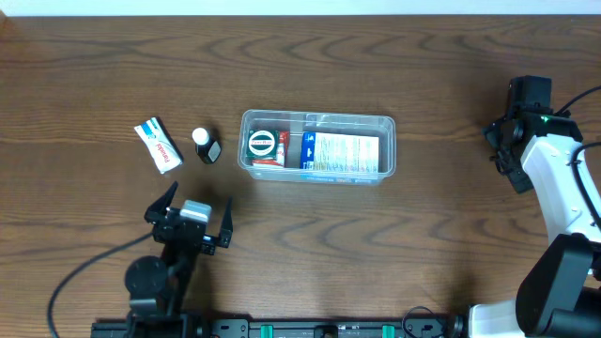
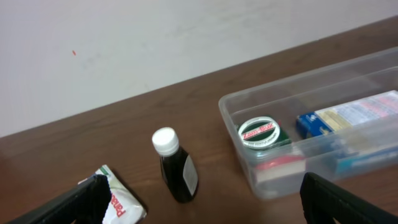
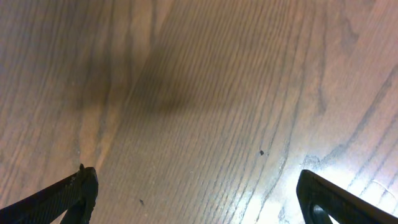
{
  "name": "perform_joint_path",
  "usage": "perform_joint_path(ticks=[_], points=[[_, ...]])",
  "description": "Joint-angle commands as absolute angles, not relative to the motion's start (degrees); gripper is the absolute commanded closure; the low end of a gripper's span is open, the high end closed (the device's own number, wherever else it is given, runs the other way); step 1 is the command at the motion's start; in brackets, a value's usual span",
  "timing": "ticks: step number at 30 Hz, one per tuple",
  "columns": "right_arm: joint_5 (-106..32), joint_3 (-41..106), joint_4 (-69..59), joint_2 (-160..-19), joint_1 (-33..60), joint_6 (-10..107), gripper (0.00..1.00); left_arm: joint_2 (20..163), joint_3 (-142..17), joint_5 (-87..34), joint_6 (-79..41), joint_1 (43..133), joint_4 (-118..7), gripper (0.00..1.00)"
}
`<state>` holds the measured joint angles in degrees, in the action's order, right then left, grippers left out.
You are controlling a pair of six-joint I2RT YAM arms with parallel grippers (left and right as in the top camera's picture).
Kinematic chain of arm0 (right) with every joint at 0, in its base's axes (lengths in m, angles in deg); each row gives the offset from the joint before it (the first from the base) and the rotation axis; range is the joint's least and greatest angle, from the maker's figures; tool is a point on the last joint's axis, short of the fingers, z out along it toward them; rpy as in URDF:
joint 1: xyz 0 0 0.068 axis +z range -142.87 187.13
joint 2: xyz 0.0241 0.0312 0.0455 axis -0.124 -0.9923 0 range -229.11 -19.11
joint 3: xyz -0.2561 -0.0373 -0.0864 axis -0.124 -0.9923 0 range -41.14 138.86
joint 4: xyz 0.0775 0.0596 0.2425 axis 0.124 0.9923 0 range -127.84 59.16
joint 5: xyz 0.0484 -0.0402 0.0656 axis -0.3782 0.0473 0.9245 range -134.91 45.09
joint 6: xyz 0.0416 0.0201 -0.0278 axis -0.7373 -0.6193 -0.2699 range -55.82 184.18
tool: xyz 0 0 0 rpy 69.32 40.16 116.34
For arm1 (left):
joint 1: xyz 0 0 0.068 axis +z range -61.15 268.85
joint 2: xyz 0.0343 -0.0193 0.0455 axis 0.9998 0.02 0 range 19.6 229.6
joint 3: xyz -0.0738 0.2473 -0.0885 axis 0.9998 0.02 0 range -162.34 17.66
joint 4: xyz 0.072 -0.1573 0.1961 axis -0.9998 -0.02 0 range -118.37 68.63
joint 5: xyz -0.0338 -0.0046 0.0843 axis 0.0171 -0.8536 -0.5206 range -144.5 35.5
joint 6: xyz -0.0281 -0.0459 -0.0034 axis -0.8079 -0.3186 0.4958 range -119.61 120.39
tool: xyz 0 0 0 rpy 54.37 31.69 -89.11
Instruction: Pack container
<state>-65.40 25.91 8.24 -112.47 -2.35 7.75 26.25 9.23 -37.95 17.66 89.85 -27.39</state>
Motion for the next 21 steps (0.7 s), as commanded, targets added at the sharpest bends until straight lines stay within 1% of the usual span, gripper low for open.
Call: perform_joint_path(ticks=[1, 5, 9, 14, 17, 19, 21], points=[[-65.22, 25.75, 8.42, -112.78, -2.66, 6.79, 0.01, 33.18, 0.82, -37.14, 15.67, 90.31, -30.06, 0.02], [-65.22, 25.75, 8.42, -112.78, -2.68, 6.79, 0.01, 47.04, -10.72, -36.88, 15.04, 90.70, -36.16, 0.02], [-65.22, 25.75, 8.42, -112.78, -2.66, 6.79, 0.01, 62.91, -26.94, -35.17, 15.04, 91.94, -46.43, 0.02], [-65.22, 25.75, 8.42, -112.78, -2.66, 6.79, 0.01, 82.53, -50.46, -21.69, 15.06, 96.82, -63.87, 0.02], [-65.22, 25.75, 8.42, -112.78, -2.66, 6.79, 0.01, 91.12, -61.84, -12.57, 14.73, 98.65, -72.59, 0.02], [-65.22, 25.75, 8.42, -112.78, -2.66, 6.79, 0.01, 95.23, -67.07, -10.54, 14.63, 98.85, -74.89, 0.02], [-65.20, 25.75, 8.42, -112.78, -2.66, 6.79, 0.01, 97.24, -68.29, -10.47, 14.58, 98.85, -73.75, 0.02]])
